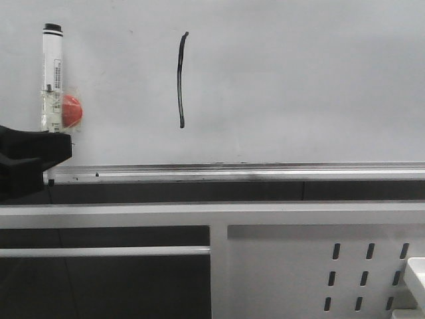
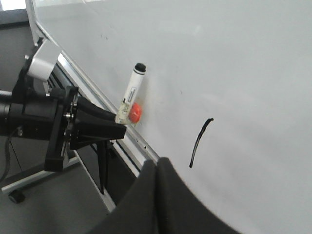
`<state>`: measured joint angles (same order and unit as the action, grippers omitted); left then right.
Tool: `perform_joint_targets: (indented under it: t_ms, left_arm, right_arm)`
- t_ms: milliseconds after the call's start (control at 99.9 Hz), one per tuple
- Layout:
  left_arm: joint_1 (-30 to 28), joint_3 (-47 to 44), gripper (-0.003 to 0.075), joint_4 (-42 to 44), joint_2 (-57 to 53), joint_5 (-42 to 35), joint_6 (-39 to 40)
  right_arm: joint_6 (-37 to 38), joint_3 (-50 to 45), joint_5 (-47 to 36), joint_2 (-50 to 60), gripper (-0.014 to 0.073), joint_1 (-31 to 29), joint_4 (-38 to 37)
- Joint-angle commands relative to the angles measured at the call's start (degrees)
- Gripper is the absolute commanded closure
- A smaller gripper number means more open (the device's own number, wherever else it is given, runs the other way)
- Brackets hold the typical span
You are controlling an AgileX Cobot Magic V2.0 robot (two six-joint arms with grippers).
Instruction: Write number 1 on whiteboard
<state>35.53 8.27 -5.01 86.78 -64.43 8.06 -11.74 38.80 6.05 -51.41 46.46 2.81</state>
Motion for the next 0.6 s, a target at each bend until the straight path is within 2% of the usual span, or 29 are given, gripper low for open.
perform_joint_targets:
  t_ms: [0, 591]
  left_arm:
    - [0.27, 1.17, 0.074, -0.83, -0.8, -13.54, 1.03]
    - [0.27, 7.64, 0.074, -2.65, 3.63, -13.54, 1.63]
  right_arm:
    - [-0.02, 1.42, -6.05, 0.7, 0.0663, -0.5, 0.38]
    - [-0.02, 1.42, -6.81, 0.7, 0.0663, -0.5, 0.38]
